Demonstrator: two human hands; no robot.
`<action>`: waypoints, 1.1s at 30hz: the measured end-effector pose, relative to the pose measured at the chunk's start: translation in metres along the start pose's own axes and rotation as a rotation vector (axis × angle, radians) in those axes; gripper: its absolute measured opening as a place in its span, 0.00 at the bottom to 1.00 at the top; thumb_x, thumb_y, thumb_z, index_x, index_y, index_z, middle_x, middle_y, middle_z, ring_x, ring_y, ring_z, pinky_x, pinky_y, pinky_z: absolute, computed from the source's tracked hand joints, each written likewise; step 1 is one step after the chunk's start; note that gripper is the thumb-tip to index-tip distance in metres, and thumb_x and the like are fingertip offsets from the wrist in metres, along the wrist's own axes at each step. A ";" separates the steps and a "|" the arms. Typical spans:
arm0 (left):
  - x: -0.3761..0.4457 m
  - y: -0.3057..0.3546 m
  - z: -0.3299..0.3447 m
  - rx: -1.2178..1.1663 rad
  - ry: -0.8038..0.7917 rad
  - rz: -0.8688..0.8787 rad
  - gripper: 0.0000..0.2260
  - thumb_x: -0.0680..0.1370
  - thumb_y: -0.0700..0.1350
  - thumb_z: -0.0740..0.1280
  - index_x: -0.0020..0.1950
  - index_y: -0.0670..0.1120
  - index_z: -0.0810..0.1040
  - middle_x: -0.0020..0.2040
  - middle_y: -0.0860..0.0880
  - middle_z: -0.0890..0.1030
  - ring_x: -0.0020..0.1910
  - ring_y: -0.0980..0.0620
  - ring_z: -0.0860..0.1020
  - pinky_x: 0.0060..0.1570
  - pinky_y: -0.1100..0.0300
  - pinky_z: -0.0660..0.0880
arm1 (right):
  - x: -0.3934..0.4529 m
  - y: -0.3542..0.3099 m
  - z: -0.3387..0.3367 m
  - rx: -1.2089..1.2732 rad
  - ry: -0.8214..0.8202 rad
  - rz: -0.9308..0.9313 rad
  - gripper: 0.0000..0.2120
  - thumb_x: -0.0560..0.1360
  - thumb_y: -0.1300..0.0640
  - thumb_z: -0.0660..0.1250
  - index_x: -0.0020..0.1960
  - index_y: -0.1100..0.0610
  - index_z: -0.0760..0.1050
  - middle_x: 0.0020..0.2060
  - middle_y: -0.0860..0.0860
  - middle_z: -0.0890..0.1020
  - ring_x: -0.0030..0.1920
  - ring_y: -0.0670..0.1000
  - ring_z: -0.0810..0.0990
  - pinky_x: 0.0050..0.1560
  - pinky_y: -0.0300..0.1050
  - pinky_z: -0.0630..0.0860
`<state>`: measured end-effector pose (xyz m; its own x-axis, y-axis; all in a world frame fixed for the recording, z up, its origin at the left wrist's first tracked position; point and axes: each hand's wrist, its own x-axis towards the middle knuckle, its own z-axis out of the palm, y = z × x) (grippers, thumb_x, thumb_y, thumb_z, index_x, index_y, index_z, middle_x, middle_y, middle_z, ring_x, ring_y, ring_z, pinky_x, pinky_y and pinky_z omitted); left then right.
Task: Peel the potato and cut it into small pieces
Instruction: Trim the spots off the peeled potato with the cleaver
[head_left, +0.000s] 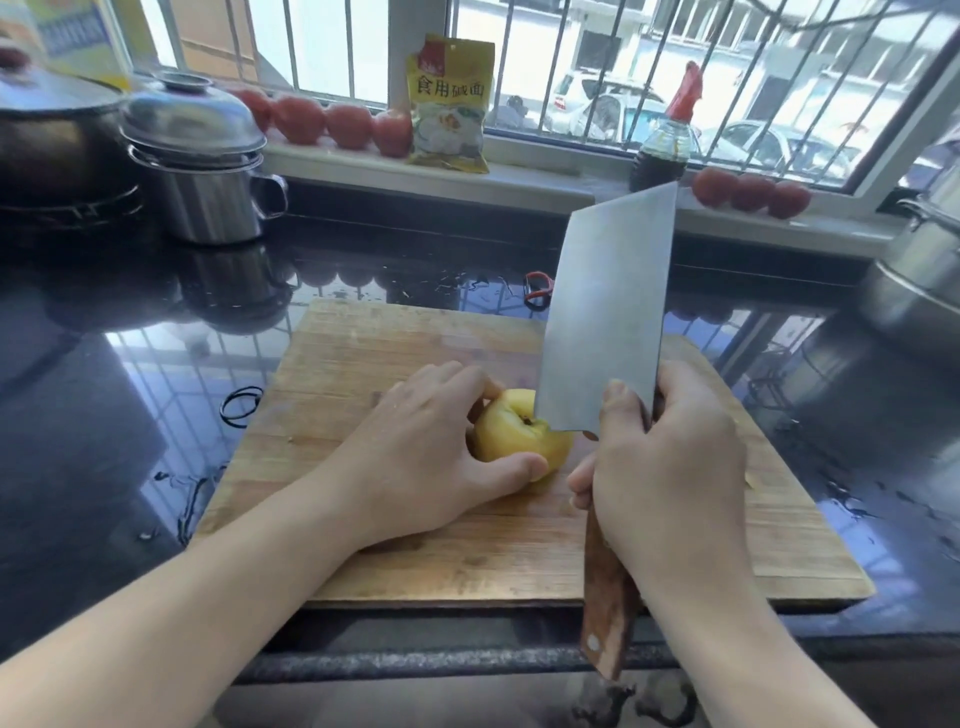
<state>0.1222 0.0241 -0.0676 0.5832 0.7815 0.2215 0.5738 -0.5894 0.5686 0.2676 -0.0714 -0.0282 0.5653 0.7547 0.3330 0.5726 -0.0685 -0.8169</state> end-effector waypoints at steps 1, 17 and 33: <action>0.000 0.000 0.000 0.015 0.002 0.006 0.27 0.69 0.72 0.66 0.61 0.57 0.74 0.49 0.64 0.72 0.49 0.61 0.69 0.55 0.57 0.69 | -0.001 -0.001 0.001 -0.041 0.022 -0.038 0.07 0.83 0.55 0.60 0.45 0.51 0.71 0.31 0.52 0.80 0.24 0.46 0.80 0.27 0.39 0.76; 0.002 -0.001 -0.003 -0.076 -0.016 -0.025 0.26 0.70 0.67 0.68 0.66 0.61 0.76 0.51 0.65 0.75 0.54 0.61 0.72 0.64 0.50 0.71 | 0.023 -0.004 -0.029 -0.054 -0.199 0.052 0.07 0.83 0.57 0.60 0.50 0.52 0.76 0.24 0.54 0.81 0.22 0.50 0.79 0.22 0.37 0.70; 0.001 -0.007 -0.001 -0.184 0.018 -0.039 0.21 0.67 0.66 0.73 0.54 0.59 0.78 0.49 0.62 0.78 0.53 0.62 0.74 0.60 0.50 0.75 | 0.059 -0.013 -0.030 -0.253 -0.437 0.109 0.06 0.82 0.54 0.58 0.51 0.51 0.74 0.27 0.54 0.83 0.27 0.55 0.84 0.36 0.54 0.83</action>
<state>0.1185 0.0291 -0.0702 0.5517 0.8073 0.2095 0.4798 -0.5127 0.7120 0.3111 -0.0451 0.0160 0.3598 0.9328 -0.0200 0.6803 -0.2769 -0.6786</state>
